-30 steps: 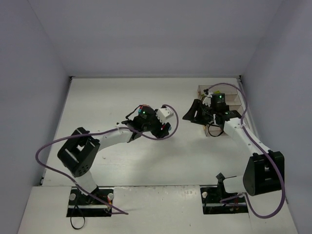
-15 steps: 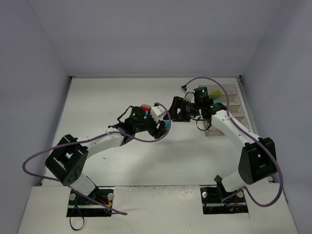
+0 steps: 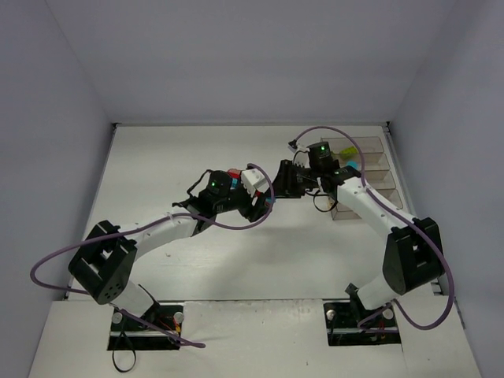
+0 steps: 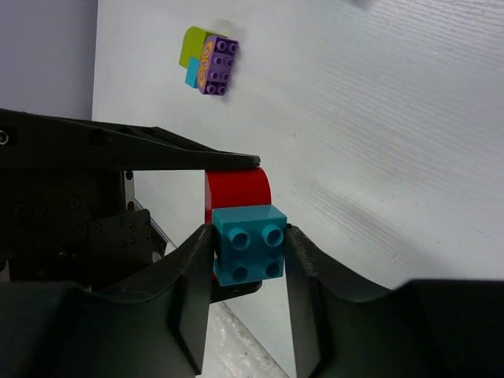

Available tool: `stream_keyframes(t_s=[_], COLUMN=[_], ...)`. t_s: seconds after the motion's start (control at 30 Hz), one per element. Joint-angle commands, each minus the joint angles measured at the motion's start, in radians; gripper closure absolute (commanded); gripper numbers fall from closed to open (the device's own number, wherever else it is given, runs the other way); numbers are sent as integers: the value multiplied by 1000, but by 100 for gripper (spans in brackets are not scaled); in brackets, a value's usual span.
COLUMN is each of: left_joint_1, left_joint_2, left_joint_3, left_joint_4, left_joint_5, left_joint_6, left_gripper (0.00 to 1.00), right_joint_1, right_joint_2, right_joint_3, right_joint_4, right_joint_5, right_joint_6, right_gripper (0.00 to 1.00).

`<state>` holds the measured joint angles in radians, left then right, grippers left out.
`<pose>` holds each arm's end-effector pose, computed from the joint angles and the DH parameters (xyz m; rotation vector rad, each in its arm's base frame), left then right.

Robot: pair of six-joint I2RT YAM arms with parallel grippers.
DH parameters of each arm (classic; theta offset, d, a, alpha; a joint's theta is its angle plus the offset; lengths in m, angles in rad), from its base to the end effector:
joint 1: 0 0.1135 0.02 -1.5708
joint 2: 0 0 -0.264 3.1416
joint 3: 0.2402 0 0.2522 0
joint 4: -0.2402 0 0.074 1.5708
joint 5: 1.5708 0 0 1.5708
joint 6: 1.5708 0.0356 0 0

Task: Sort the legos into containers by color

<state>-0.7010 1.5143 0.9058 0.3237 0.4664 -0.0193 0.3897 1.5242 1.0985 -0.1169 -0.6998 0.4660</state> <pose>0.2510 -0.2328 0.2566 0.9533 1.6768 -0.9235 0.3079 0.1512 0.2784 -0.3650 2.1906 1.2319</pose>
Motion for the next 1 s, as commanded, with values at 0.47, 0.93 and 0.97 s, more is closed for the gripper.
stream_keyframes(t_s=[0.47,0.93,0.97], left_joint_1=[29,38,38], left_joint_2=[-23,3,4], left_joint_3=[-16,-62,-61], left_joint_4=[75,77,75], left_joint_5=[-25,-28,-26], left_joint_6=[-57,-70,-71], left_gripper=[82,83,83], right_joint_1=[-37,-155,-158], right_joint_2=[-81,-127,-133], right_joint_3=[14,8,5], right_joint_4=[34,30,28], right_joint_5=[63,-75,-19], right_joint_6=[-52,-86,-84], right_gripper=[100,100,100])
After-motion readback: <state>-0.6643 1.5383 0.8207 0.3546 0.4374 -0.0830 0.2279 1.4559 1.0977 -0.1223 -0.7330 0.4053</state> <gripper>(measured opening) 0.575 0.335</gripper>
